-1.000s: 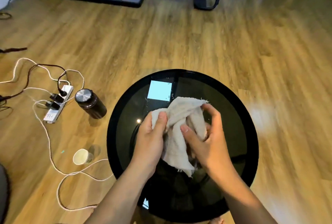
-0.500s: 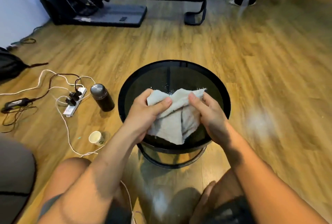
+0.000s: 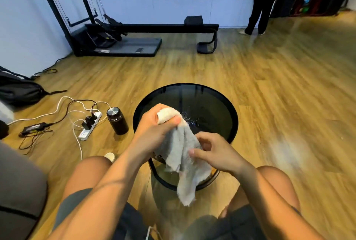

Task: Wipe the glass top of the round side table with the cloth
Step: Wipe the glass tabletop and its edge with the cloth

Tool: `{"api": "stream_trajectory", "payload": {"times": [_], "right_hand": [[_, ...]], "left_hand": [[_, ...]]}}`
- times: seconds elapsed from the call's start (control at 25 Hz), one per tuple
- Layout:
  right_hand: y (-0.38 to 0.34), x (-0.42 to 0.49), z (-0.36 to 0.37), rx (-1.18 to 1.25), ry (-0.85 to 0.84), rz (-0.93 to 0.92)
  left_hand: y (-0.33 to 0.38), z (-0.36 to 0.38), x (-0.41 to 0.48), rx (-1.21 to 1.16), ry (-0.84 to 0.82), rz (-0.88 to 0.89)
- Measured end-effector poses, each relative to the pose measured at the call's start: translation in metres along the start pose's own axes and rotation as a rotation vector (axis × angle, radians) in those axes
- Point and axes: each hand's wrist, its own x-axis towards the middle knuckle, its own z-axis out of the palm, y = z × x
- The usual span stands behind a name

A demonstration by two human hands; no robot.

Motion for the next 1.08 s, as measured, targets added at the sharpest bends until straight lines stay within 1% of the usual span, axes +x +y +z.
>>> {"api": "stream_trajectory", "payload": {"times": [0.12, 0.2, 0.28, 0.36, 0.4, 0.44, 0.52, 0.56, 0.64, 0.68, 0.72, 0.76, 0.8, 0.84, 0.88, 0.92, 0.96, 1.04, 1.08], "right_hand": [[0.014, -0.003, 0.000, 0.069, 0.112, 0.066], [0.015, 0.006, 0.001, 0.147, 0.216, 0.062], [0.014, 0.021, 0.001, 0.122, 0.295, 0.039], [0.014, 0.032, -0.002, 0.041, 0.306, 0.030], [0.016, 0.037, -0.004, 0.016, 0.258, 0.046], [0.017, 0.042, -0.007, -0.001, 0.175, 0.070], [0.024, 0.052, -0.014, -0.026, -0.029, 0.119], [0.031, 0.056, -0.019, -0.028, -0.104, 0.142], [0.042, 0.061, -0.031, 0.006, -0.164, 0.176], [0.046, 0.061, -0.038, 0.067, -0.159, 0.197], [0.049, 0.063, -0.043, 0.161, -0.136, 0.225], [0.052, 0.065, -0.047, 0.277, -0.098, 0.253], [0.054, 0.069, -0.050, 0.376, -0.053, 0.270], [0.055, 0.074, -0.052, 0.428, -0.010, 0.279], [0.054, 0.080, -0.051, 0.425, 0.030, 0.284], [0.052, 0.084, -0.049, 0.379, 0.059, 0.276], [0.047, 0.088, -0.047, 0.301, 0.073, 0.257], [0.036, 0.096, -0.045, 0.142, 0.066, 0.160], [0.030, 0.100, -0.045, 0.077, 0.040, 0.109]], "left_hand": [[-0.014, -0.006, 0.004, -0.024, 0.111, -0.047], [-0.029, -0.006, 0.008, -0.032, 0.165, -0.061], [-0.045, -0.003, 0.015, -0.002, 0.229, -0.052], [-0.058, -0.002, 0.026, 0.027, 0.314, -0.047], [-0.065, -0.004, 0.035, 0.038, 0.356, -0.049], [-0.072, -0.006, 0.045, 0.050, 0.385, -0.047], [-0.087, -0.009, 0.064, 0.093, 0.394, -0.027], [-0.096, -0.011, 0.072, 0.121, 0.389, -0.027], [-0.116, -0.011, 0.081, 0.111, 0.364, -0.084], [-0.123, -0.012, 0.083, 0.022, 0.332, -0.153], [-0.128, -0.014, 0.086, -0.125, 0.271, -0.251], [-0.132, -0.016, 0.090, -0.256, 0.169, -0.367], [-0.133, -0.019, 0.093, -0.296, 0.020, -0.468], [-0.134, -0.023, 0.097, -0.252, -0.143, -0.535], [-0.135, -0.023, 0.100, -0.186, -0.289, -0.558], [-0.136, -0.022, 0.100, -0.122, -0.405, -0.529], [-0.137, -0.018, 0.098, -0.065, -0.492, -0.460], [-0.140, -0.004, 0.092, 0.011, -0.670, -0.301], [-0.140, 0.007, 0.087, 0.035, -0.716, -0.240]]}}
